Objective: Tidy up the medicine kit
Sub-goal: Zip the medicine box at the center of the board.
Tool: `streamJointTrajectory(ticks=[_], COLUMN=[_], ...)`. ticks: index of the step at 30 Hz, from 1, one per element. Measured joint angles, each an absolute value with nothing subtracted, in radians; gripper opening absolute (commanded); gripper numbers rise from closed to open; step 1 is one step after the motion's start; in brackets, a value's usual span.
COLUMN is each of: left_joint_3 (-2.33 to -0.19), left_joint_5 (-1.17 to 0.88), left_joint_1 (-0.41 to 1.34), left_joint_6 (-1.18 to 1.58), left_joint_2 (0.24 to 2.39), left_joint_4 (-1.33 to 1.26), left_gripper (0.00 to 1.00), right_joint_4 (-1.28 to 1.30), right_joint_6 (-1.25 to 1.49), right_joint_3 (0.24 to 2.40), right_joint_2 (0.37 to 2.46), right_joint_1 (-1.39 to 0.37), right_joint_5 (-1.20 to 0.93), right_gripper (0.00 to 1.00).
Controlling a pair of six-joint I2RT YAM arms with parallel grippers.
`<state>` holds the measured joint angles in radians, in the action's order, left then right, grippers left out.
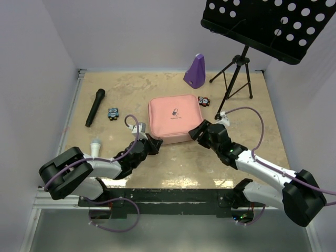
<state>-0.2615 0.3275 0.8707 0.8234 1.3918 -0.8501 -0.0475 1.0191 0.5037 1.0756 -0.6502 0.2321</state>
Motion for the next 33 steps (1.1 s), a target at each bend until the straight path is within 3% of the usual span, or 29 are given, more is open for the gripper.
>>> streamJointTrajectory(ticks=[15, 24, 27, 32, 33], left_joint_3=[-0.260, -0.259, -0.259, -0.258, -0.257], left_joint_5=[0.295, 0.287, 0.284, 0.279, 0.279], left_joint_1=[0.871, 0.871, 0.871, 0.871, 0.871], left_joint_6=[0.807, 0.800, 0.800, 0.800, 0.800], left_joint_2=[1.391, 1.389, 1.389, 1.388, 1.386], left_joint_4=[-0.849, -0.848, -0.847, -0.844, -0.844], left_gripper=[0.00, 0.00, 0.00, 0.00, 0.00], right_joint_4=[-0.095, -0.210, -0.233, -0.262, -0.265], right_joint_6=[1.102, 1.103, 1.096, 1.089, 1.089], right_joint_3=[0.457, 0.448, 0.448, 0.445, 0.445], right_joint_2=[1.076, 1.149, 1.171, 1.184, 1.183], right_joint_1=[-0.588, -0.535, -0.526, -0.514, -0.514], right_joint_5=[0.301, 0.258, 0.243, 0.237, 0.237], right_gripper=[0.57, 0.44, 0.33, 0.02, 0.00])
